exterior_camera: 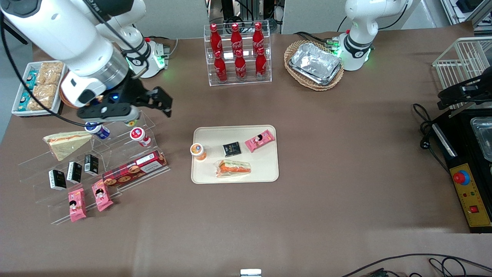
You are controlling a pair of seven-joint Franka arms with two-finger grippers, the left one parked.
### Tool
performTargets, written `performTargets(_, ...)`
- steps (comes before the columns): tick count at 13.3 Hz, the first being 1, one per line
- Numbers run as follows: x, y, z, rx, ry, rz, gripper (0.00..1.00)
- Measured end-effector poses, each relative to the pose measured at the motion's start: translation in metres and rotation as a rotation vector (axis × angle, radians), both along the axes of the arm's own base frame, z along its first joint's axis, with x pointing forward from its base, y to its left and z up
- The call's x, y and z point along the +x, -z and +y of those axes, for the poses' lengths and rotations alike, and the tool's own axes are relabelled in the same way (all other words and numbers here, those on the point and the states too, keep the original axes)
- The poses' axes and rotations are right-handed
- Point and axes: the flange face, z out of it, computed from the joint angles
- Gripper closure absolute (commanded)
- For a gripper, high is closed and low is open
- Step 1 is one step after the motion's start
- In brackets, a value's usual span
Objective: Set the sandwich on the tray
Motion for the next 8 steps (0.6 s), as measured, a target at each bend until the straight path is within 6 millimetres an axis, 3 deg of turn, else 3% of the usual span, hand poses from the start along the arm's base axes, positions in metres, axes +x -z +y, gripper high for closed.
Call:
performTargets(2, 0.015, 0.003, -0.048, -0.026, 0.066, 0.021, 0.0)
performTargets(5, 0.037, 0.012, -0.131, -0.042, -0.05, 0.015, 0.0)
performTargets(8, 0.047, 0.03, -0.187, -0.049, -0.049, 0.041, 0.0)
